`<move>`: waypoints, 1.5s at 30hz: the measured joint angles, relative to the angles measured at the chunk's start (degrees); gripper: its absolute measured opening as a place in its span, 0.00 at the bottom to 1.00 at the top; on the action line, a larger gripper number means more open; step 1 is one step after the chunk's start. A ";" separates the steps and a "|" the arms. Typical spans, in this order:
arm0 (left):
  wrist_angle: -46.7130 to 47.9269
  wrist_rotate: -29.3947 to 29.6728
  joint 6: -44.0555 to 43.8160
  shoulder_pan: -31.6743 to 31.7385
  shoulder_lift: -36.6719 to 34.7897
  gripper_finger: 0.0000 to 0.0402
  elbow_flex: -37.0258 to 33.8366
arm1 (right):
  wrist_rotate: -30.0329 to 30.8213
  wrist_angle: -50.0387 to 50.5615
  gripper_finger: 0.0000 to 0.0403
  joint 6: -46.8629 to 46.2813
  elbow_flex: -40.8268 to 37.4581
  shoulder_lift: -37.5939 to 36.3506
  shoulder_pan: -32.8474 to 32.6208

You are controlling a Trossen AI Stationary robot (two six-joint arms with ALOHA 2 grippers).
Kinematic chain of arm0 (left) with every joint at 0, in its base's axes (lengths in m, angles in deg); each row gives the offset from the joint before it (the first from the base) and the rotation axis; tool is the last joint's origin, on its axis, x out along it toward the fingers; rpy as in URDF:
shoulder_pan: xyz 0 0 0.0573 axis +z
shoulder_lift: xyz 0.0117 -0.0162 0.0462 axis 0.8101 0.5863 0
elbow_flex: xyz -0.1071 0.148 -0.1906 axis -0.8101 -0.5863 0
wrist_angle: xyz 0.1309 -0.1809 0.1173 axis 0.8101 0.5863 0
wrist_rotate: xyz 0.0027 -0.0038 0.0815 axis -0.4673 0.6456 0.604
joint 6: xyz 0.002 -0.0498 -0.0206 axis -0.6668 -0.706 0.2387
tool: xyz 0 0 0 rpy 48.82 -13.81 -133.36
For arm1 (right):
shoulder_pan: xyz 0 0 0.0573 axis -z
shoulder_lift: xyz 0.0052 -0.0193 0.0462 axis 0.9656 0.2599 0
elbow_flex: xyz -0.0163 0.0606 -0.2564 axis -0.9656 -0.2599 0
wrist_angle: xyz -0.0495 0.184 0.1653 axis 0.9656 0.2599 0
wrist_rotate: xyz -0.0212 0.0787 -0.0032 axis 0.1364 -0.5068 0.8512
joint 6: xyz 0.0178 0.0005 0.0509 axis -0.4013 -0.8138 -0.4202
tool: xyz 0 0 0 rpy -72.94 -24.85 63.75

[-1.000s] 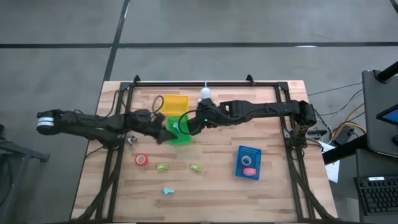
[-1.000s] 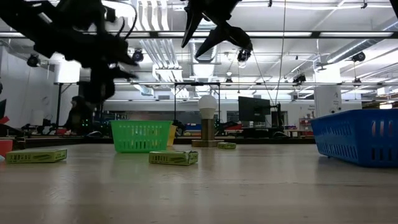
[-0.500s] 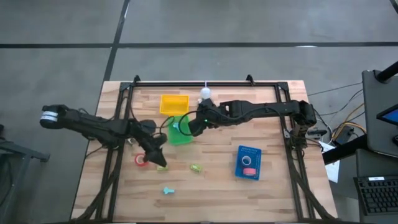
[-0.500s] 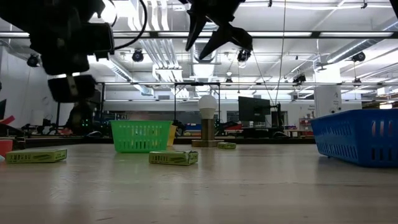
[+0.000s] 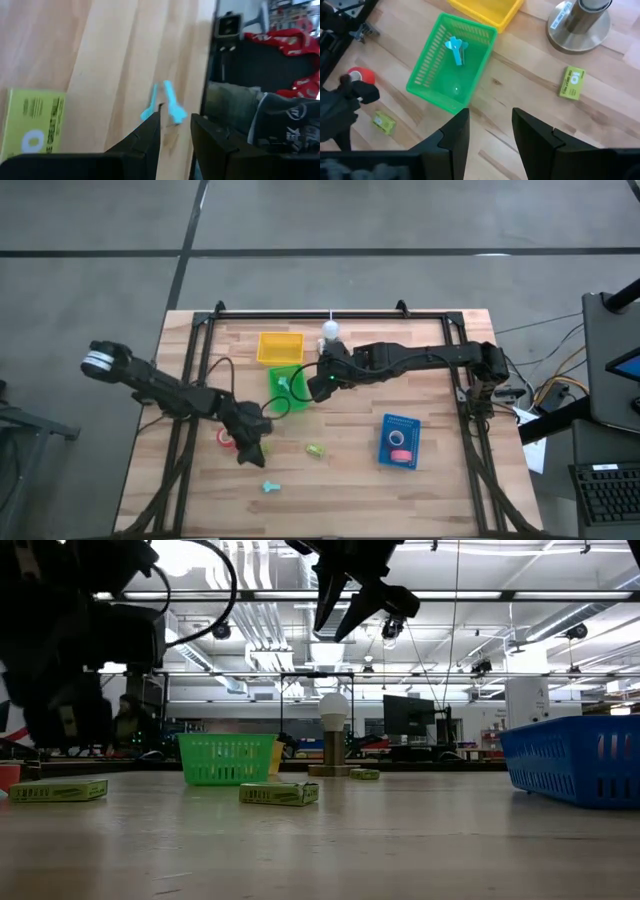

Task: Pick and place Stapler, Stapler remover, tape
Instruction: Put the light blue staple remover into the green bin

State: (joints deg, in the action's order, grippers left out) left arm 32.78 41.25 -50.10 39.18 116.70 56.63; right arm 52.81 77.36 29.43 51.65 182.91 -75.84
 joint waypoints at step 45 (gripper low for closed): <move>-1.99 -3.55 -2.21 -5.95 15.61 0.28 7.27 | 0.05 0.34 0.25 -3.66 0.00 -0.09 -1.33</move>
State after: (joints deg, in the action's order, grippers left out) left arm 30.78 37.70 -52.31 33.22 132.31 63.90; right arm 52.86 77.70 25.77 51.65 182.82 -77.18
